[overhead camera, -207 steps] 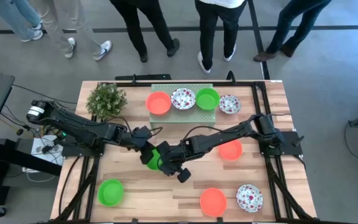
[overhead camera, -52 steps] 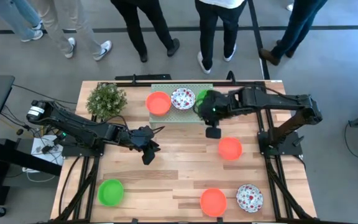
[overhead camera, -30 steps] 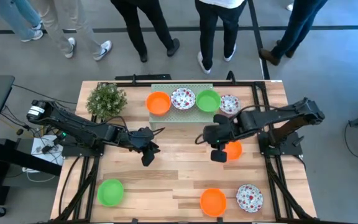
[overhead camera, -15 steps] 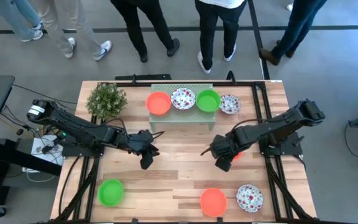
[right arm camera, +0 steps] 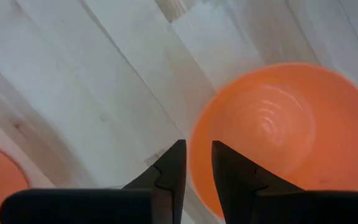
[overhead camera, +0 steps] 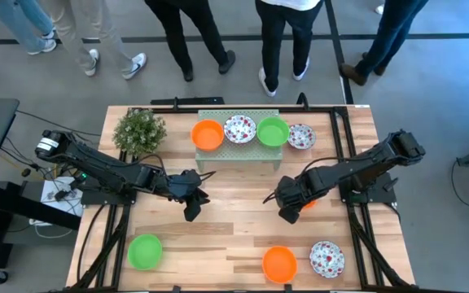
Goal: Pick & Place Mini bowls
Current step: Stack the orange bowl onto the stacked orange bowls on the shelf
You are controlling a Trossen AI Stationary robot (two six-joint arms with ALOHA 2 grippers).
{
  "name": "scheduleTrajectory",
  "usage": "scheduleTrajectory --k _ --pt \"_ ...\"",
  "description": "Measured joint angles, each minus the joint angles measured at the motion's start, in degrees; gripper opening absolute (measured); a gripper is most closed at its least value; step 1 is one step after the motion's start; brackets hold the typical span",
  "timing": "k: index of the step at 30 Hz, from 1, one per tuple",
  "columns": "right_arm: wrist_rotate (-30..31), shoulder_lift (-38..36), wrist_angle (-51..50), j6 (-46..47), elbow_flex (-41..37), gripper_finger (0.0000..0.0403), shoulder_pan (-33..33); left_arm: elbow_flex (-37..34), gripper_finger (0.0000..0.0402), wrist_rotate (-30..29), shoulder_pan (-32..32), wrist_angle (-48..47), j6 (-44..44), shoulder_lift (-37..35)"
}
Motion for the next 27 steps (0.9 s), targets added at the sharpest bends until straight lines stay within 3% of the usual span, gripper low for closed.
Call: scheduleTrajectory --k 10,27 --pt "0.87 0.30 3.30 -0.45 -4.06 0.0072 -0.10 0.00 0.0104 0.00 0.00 0.06 0.00 0.00" --pt "0.87 0.12 6.71 -2.84 -4.26 0.0072 -0.17 0.00 0.0104 0.00 0.00 0.62 0.00 0.00"
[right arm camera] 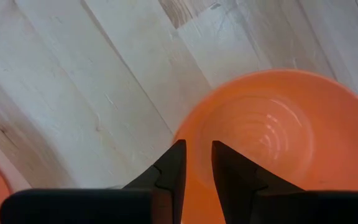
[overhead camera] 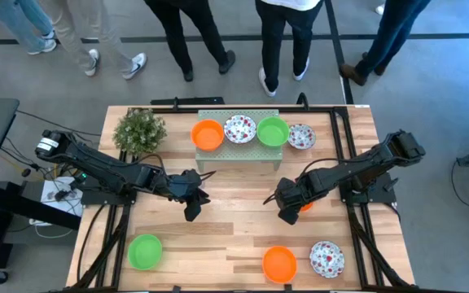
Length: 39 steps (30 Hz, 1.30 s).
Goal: Pick & Place Mini bowls
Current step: Stack the orange bowl onto the stacked orange bowls on the shelf
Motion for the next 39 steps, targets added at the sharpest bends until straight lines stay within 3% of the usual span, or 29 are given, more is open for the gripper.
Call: scheduleTrajectory --k 39 --pt "-1.50 0.11 5.92 0.04 -0.81 0.0072 2.49 0.00 0.0104 0.00 0.07 1.10 0.00 0.00"
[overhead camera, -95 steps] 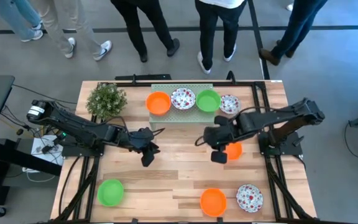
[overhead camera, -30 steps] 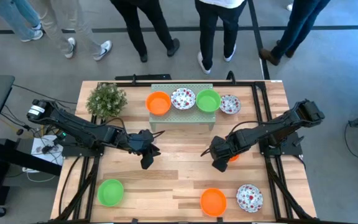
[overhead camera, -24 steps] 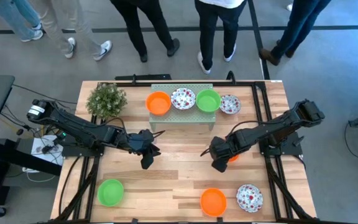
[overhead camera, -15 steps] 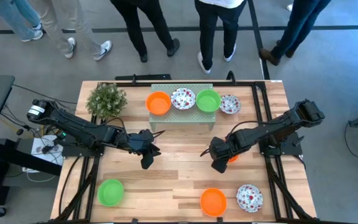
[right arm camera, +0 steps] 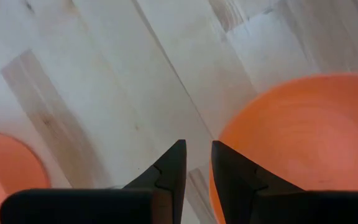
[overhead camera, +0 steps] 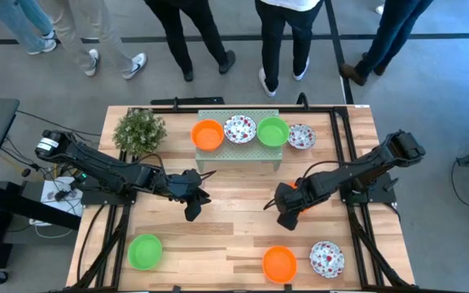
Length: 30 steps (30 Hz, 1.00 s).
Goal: Pick & Place Mini bowls
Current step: Stack the orange bowl onto the stacked orange bowls on the shelf
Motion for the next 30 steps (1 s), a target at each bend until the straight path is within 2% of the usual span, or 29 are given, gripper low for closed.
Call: scheduleTrajectory --k 9,17,30 --pt "0.43 0.02 0.14 -2.71 -1.03 0.0072 -0.26 0.00 0.0104 0.01 0.00 0.44 0.00 0.00" --pt "7.63 -0.04 -4.84 -9.03 1.40 0.0072 -0.24 0.00 0.0104 0.01 0.00 0.86 0.00 0.00" --pt "3.90 -0.04 -2.79 -4.55 1.49 0.0072 0.04 0.00 0.0104 0.02 0.00 1.16 0.00 0.00"
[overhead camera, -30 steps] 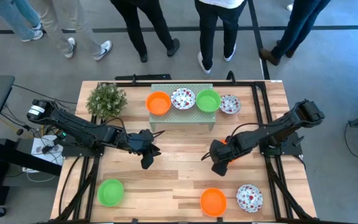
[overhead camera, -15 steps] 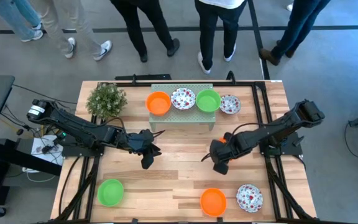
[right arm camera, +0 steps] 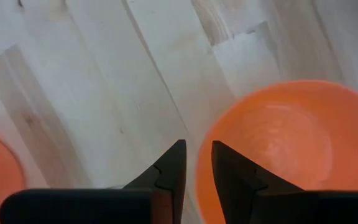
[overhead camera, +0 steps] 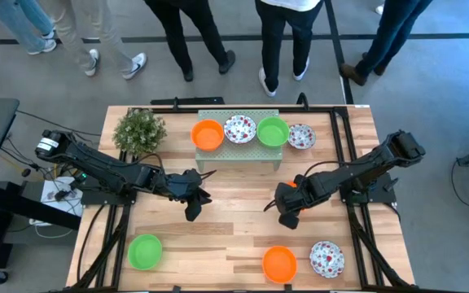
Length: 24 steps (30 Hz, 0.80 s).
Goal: Pick & Place Mini bowls
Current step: Stack the orange bowl onto the stacked orange bowls on the shelf
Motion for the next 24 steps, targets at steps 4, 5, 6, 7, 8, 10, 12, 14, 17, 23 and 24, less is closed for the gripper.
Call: scheduleTrajectory --k 4,5,6,7,8,10,12,14,17,23,24 --pt "-0.77 0.00 -0.12 -0.68 0.00 0.0072 -0.72 0.00 0.0104 0.00 0.00 0.11 0.00 0.00" --pt "-0.78 0.00 -0.38 -1.56 0.00 0.0072 -0.97 0.00 0.0104 0.00 0.00 0.11 0.00 0.00" --pt "-0.92 0.00 -0.66 -2.11 0.00 0.0072 -1.28 0.00 0.0104 0.00 0.00 0.11 0.00 0.00" --pt "-0.88 0.00 -0.87 -2.50 0.00 0.0072 -1.57 0.00 0.0104 0.00 0.00 0.11 0.00 0.00" --pt "-0.90 0.00 -0.98 -2.71 0.00 0.0072 -1.84 0.00 0.0104 0.00 0.00 0.12 0.00 0.00" --pt "-1.59 0.00 -0.98 -2.93 0.00 0.0072 -2.36 0.00 0.0104 0.00 0.00 0.12 0.00 0.00" --pt "-4.09 0.00 -0.98 -2.97 0.00 0.0076 -3.06 0.00 0.0104 0.00 0.00 0.13 0.00 0.00" --pt "-5.25 0.00 -0.98 -3.03 0.00 0.0084 -3.42 0.00 0.0104 0.00 0.00 0.11 0.00 0.00" --pt "-5.16 0.00 -0.96 -3.17 0.00 0.0105 -3.65 0.00 0.0104 0.00 0.00 0.11 0.00 0.00" --pt "-3.83 0.42 -0.78 -3.15 0.02 0.0153 -3.64 0.00 0.0104 0.00 0.00 0.11 0.00 0.00" --pt "-3.80 0.92 -0.78 -3.15 0.04 0.0159 -3.60 0.00 0.0104 0.00 0.00 0.11 0.00 0.00"
